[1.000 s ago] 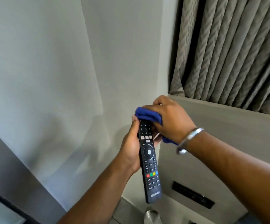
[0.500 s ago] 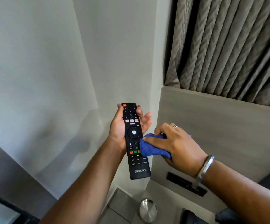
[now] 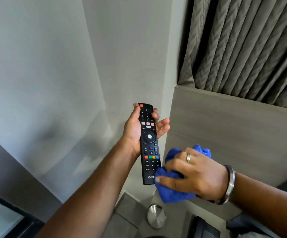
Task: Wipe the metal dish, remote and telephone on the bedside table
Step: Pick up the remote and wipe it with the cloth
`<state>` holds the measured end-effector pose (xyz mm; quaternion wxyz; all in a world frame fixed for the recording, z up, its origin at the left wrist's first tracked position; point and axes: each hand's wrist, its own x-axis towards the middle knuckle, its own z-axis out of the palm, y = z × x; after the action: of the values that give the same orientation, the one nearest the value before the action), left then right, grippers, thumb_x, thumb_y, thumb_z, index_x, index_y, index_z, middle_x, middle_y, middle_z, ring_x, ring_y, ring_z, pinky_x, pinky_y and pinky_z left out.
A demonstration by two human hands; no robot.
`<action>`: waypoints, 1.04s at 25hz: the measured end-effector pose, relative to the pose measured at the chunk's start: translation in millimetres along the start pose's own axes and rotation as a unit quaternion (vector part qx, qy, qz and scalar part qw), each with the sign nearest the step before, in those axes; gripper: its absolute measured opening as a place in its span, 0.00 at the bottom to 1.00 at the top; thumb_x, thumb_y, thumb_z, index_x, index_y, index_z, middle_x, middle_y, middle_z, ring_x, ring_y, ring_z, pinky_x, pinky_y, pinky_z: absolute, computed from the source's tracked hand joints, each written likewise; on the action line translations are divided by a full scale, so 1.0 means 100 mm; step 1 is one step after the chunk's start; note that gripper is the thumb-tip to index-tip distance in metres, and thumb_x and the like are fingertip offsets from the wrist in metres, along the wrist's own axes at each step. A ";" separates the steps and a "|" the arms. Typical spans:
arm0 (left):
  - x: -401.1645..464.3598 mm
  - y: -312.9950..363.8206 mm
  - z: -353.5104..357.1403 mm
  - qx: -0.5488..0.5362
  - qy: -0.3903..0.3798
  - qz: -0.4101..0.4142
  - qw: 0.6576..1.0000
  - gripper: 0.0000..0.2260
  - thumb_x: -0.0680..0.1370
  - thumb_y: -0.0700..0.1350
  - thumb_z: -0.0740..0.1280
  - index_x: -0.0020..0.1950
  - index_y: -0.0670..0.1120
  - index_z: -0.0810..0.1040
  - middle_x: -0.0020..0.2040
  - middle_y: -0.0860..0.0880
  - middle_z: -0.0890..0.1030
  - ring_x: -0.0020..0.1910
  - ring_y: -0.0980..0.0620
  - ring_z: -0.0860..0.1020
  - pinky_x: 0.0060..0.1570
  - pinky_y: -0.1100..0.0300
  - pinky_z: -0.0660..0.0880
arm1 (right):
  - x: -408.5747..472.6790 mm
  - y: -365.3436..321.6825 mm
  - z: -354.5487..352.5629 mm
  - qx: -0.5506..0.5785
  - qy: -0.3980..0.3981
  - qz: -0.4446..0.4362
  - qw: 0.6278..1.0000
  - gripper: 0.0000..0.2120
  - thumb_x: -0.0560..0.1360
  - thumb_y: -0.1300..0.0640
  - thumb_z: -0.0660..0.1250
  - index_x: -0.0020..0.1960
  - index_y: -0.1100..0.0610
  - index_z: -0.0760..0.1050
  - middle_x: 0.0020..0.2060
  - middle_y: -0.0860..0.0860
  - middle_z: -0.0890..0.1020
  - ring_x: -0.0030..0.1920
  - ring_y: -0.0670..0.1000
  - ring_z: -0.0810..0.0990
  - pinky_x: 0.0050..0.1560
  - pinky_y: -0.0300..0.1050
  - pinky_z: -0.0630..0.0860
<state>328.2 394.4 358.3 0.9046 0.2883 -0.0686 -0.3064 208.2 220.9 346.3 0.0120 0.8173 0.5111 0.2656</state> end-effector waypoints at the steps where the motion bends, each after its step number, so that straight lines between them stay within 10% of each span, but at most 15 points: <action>1: -0.01 -0.02 -0.01 0.006 0.002 0.001 1.000 0.28 0.79 0.67 0.54 0.51 0.42 0.76 0.37 0.49 0.78 0.42 0.42 0.84 0.46 0.47 0.82 | -0.01 0.01 -0.01 -0.012 -0.007 -0.026 1.000 0.15 0.75 0.57 0.65 0.62 0.52 0.76 0.48 0.55 0.81 0.42 0.56 0.77 0.40 0.51 0.73; 14: 0.00 -0.17 0.00 0.005 0.020 0.010 1.000 0.28 0.79 0.66 0.55 0.50 0.41 0.76 0.37 0.49 0.77 0.44 0.41 0.84 0.48 0.47 0.83 | 0.08 0.09 -0.01 -0.015 0.017 0.129 0.991 0.17 0.73 0.59 0.67 0.61 0.52 0.77 0.47 0.57 0.81 0.41 0.58 0.77 0.39 0.54 0.75; 18: -0.03 -0.25 0.00 0.029 0.035 -0.003 0.999 0.27 0.79 0.66 0.55 0.50 0.43 0.77 0.39 0.48 0.80 0.47 0.41 0.84 0.47 0.48 0.83 | 0.06 0.08 -0.05 -0.004 -0.031 0.050 0.998 0.16 0.73 0.58 0.66 0.61 0.52 0.76 0.46 0.56 0.80 0.39 0.56 0.76 0.37 0.50 0.73; 26: 0.09 -0.35 0.12 0.124 0.031 0.027 0.991 0.26 0.81 0.64 0.55 0.53 0.43 0.81 0.49 0.43 0.85 0.50 0.46 0.83 0.50 0.52 0.79 | 0.45 0.45 -0.02 0.041 0.121 0.415 0.901 0.16 0.69 0.62 0.70 0.55 0.52 0.80 0.43 0.56 0.77 0.41 0.57 0.76 0.41 0.46 0.72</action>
<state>313.2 360.7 347.9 0.8714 0.4059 -0.0863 -0.2617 259.6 237.3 380.3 -0.1949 0.9168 0.1335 0.3220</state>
